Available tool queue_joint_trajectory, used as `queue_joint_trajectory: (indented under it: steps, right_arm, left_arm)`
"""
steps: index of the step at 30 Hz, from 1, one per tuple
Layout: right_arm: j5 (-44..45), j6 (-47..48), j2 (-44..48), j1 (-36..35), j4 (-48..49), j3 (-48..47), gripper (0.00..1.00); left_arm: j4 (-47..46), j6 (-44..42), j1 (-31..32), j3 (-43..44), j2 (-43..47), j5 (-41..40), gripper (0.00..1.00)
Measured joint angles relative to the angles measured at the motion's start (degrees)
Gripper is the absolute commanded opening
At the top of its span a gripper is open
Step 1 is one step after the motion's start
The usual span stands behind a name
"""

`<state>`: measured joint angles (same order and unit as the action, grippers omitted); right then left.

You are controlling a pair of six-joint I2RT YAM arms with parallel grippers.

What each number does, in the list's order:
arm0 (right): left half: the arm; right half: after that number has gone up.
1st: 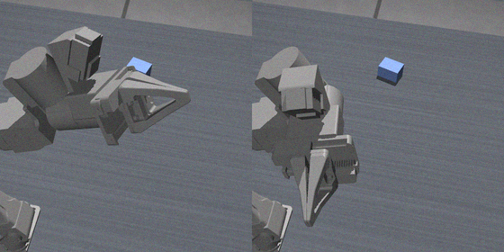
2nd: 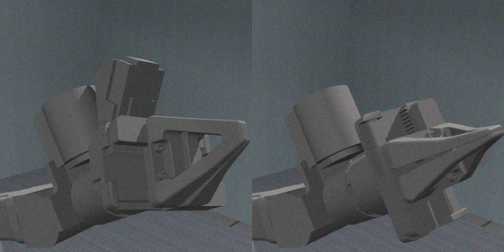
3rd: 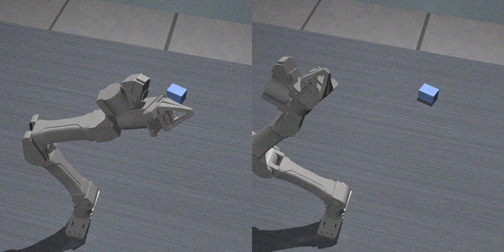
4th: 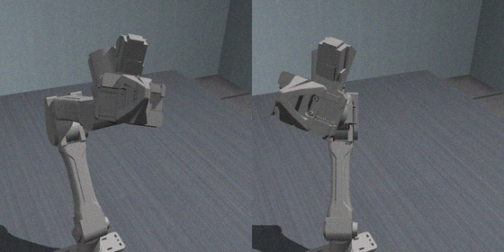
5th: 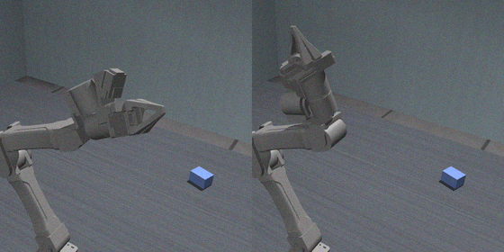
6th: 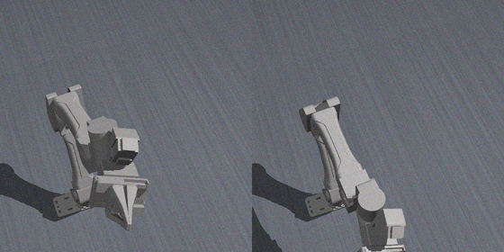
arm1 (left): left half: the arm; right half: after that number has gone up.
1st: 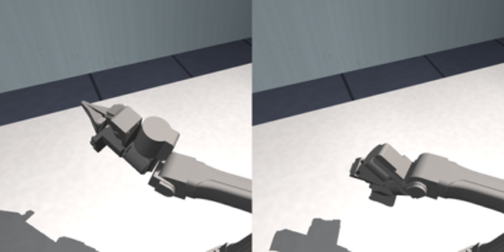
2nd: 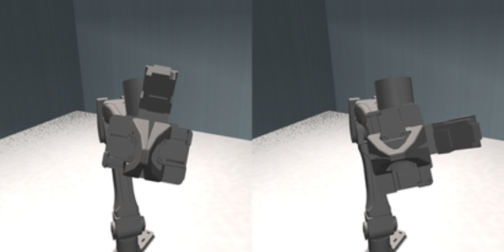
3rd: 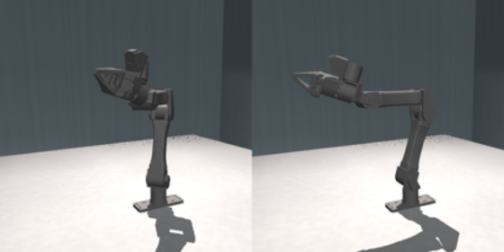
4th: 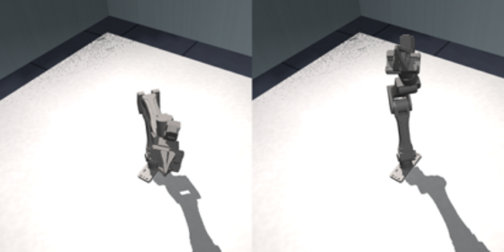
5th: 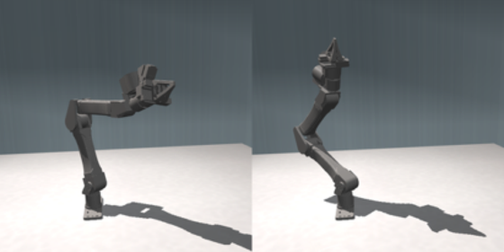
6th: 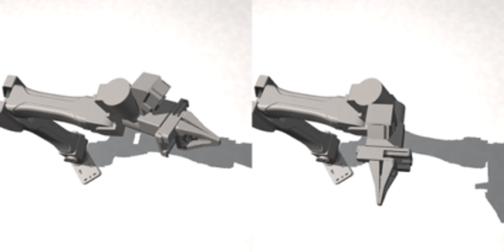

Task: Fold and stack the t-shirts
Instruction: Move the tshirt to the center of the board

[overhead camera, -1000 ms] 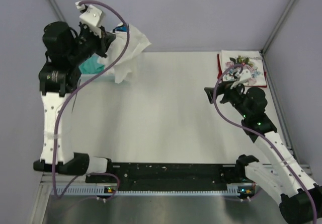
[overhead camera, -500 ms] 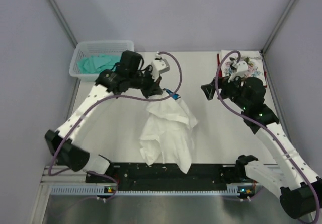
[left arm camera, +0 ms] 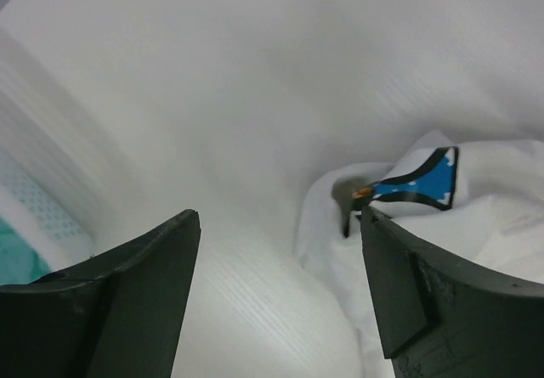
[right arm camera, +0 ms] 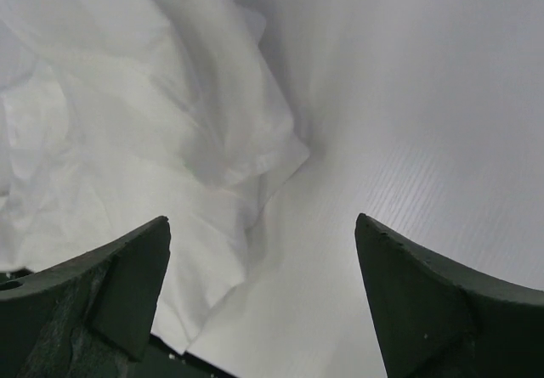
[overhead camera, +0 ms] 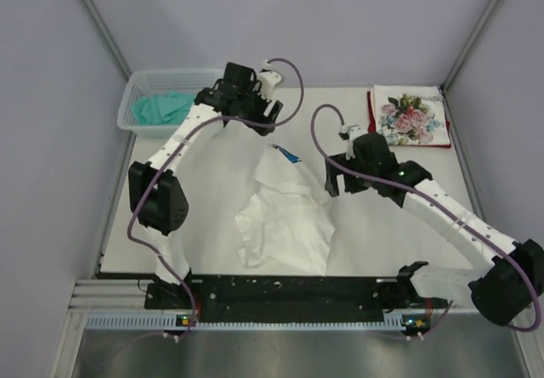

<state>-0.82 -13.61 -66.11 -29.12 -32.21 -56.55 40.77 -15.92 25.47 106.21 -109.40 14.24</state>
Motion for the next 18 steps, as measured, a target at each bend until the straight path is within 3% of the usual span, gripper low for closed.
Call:
queue_joint_trajectory:
  steps: [3, 5, 9, 12, 14, 18]
  right_arm:
    - [2.9, -2.6, -2.4, -7.1, -6.7, -0.2, 0.82]
    - [3.9, -5.9, -3.4, -11.3, -10.1, 0.7, 0.81]
    - [4.9, -14.7, -3.2, -22.6, -14.2, 5.4, 0.81]
    - [3.6, -19.9, -3.1, -29.1, -15.1, 6.8, 0.82]
    - [1.6, -22.7, -2.7, -30.7, -13.2, 8.5, 0.82]
    - [0.0, -27.3, -2.3, -30.8, -10.1, 13.6, 0.78]
  left_arm:
    - [0.3, 0.1, -4.3, -2.8, 2.9, -0.1, 0.80]
    - [0.5, -1.1, -7.1, -10.2, 8.8, -0.1, 0.79]
    - [4.2, -8.5, -7.8, -30.9, 30.0, 3.5, 0.74]
    - [8.5, -16.3, -6.8, -40.1, 43.5, 8.7, 0.65]
    - [12.9, -21.6, -6.7, -44.1, 48.3, 12.2, 0.63]
    - [14.4, -27.9, -5.7, -54.2, 49.3, 14.8, 0.64]
